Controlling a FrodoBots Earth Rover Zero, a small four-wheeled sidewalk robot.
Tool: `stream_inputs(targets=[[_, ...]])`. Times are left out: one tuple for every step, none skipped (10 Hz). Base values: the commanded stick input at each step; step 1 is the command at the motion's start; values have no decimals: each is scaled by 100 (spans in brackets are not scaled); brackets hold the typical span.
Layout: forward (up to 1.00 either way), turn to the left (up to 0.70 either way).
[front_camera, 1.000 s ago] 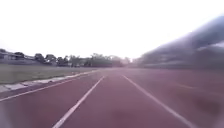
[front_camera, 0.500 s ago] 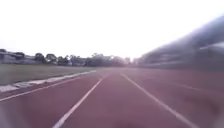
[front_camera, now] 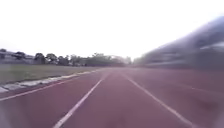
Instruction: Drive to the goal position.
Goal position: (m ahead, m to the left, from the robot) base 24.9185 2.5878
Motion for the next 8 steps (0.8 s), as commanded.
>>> stream_inputs(targets=[[70,1],[70,0],[70,2],[70,1],[70,0],[70,0],[70,0],[70,0]])
